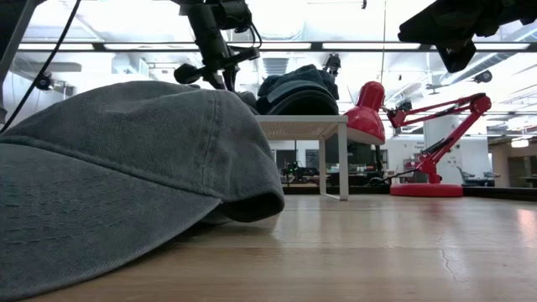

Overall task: Pick & Place hat
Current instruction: Put the top left gray cap on the shelf, then stack the bottom gray cap on the gray cap

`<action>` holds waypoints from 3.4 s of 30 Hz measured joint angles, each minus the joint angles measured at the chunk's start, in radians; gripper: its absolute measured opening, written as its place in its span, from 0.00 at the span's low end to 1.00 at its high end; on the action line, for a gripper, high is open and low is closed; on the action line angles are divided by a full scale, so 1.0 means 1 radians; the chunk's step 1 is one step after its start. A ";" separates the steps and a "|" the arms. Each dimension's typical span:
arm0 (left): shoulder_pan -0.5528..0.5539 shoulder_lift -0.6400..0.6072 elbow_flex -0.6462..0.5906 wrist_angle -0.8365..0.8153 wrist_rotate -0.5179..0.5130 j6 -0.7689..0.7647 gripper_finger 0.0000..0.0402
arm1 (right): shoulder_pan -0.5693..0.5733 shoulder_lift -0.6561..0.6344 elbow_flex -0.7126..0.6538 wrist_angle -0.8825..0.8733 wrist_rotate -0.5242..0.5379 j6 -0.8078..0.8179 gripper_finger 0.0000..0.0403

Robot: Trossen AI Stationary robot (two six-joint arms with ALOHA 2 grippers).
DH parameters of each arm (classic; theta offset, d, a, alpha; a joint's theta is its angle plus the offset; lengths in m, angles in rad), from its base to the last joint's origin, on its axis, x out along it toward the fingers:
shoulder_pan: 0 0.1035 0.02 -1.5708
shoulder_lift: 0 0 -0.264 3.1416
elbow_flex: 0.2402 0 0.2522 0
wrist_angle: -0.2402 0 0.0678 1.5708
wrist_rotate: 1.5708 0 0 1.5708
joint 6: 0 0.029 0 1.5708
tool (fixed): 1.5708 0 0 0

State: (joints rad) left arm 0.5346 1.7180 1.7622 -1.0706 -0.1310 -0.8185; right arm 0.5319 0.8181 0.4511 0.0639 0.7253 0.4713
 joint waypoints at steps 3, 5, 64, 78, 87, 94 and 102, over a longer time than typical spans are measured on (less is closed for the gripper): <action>0.000 0.000 0.000 -0.002 -0.016 0.003 0.12 | 0.000 0.000 0.000 0.000 0.000 0.000 0.13; 0.000 0.000 0.000 -0.002 -0.020 0.001 0.17 | 0.000 0.000 0.000 0.000 0.000 0.000 0.13; -0.743 -0.105 -0.146 -0.269 0.036 -0.734 0.95 | 0.000 0.000 0.000 -0.001 0.000 0.000 0.13; -0.794 -0.105 -0.241 -0.114 0.042 -0.661 0.95 | 0.000 0.001 0.000 -0.002 0.000 0.000 0.13; -0.884 -0.105 -0.264 -0.072 0.091 -0.863 0.95 | 0.000 0.001 0.000 -0.002 0.000 0.000 0.13; -0.992 -0.105 -0.266 -0.017 0.004 -0.955 0.95 | 0.000 0.001 0.000 -0.002 0.000 0.000 0.13; -1.035 -0.105 -0.364 0.190 -0.086 -0.947 0.95 | 0.000 0.001 0.000 -0.002 0.000 0.000 0.13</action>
State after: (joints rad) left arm -0.5004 1.6131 1.3986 -0.8807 -0.2168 -1.7657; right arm 0.5317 0.8192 0.4511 0.0620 0.7254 0.4709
